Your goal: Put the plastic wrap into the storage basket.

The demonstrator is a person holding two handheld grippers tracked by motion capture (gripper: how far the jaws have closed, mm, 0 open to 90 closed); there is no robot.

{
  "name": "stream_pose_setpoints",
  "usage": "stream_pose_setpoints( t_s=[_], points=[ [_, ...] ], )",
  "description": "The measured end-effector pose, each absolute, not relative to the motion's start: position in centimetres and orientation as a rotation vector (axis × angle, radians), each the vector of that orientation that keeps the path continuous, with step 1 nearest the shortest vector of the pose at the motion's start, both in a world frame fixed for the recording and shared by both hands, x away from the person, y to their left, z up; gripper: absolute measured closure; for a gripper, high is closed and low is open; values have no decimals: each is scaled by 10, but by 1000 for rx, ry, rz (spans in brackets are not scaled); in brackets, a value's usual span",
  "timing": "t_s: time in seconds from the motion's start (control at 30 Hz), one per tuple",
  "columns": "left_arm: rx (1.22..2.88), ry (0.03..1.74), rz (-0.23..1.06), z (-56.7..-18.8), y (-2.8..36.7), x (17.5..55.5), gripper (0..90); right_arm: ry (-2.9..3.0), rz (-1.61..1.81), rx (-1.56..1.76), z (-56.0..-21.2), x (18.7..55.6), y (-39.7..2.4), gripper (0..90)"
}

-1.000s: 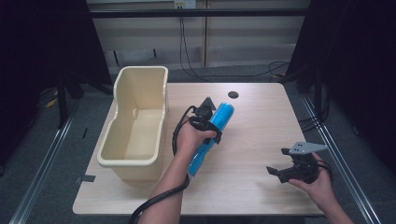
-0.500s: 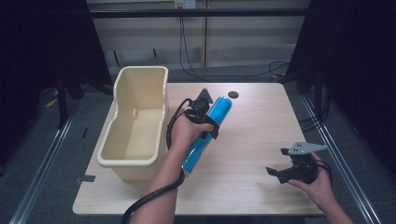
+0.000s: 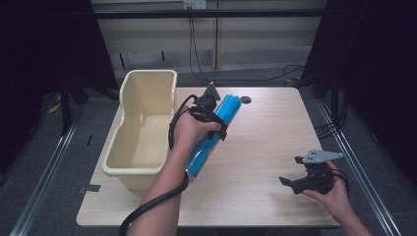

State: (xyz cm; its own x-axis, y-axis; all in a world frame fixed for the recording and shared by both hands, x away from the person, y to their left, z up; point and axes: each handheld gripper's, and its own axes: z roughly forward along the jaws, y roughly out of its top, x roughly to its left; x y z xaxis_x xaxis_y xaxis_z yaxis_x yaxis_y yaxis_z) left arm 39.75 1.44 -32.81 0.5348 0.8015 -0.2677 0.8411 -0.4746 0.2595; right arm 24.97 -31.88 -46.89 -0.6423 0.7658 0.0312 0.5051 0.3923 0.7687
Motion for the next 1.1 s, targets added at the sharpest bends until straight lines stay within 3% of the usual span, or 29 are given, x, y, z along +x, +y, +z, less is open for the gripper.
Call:
stream_pose_setpoints(
  t_s=[1.1],
  points=[
    [2335,1443,-121,-281,47,399,322,2356,1117,1099,-470,249,-315,0]
  ],
)
